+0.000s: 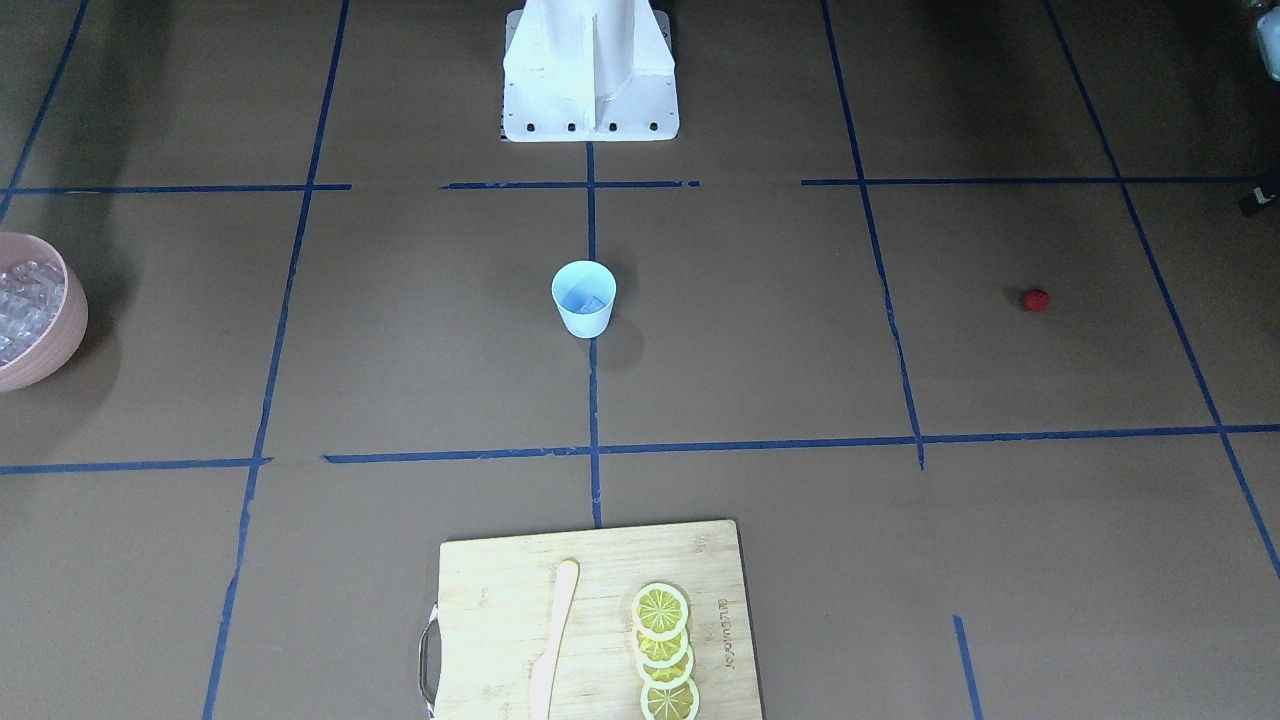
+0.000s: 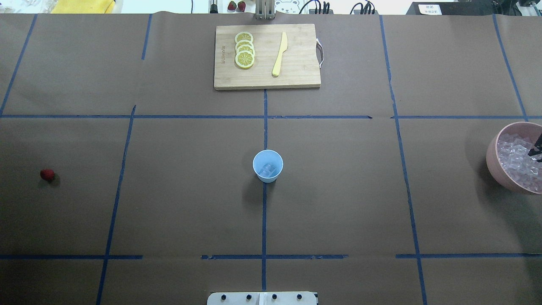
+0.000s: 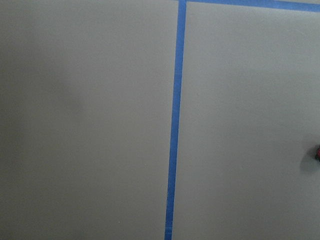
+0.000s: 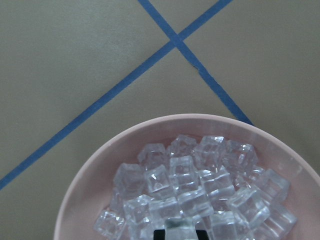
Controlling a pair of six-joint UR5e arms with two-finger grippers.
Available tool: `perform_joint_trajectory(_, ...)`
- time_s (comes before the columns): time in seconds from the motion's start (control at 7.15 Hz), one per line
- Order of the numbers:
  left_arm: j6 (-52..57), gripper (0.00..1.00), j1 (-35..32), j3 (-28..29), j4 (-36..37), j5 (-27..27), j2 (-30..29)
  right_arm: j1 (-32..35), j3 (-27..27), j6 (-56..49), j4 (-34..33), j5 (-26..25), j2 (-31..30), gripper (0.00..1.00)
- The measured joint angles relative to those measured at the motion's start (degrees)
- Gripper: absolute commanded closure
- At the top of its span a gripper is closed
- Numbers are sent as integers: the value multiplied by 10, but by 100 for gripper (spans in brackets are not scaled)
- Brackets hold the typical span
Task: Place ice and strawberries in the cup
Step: 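Grasp a third ice cube from the pink bowl with the right gripper, then carry the ice cube with the right gripper over the light-blue cup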
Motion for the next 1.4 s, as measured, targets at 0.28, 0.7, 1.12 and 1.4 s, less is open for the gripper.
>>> perform_joint_trajectory(0.28,0,0,0,-1,0,0,0,1,54,7,-3,2,-6,98)
perform_joint_trajectory(0.7,-1,0,0,-1,0,0,0,-95,128,149,-7,2,45,97)
perform_joint_trajectory(1.12,-2,0,0,-5,0,0,0,-265,134,360,-35,-70,205,96)
perform_joint_trajectory(1.4,-2,0,0,-5,0,0,0,-356,109,407,-211,-144,382,96)
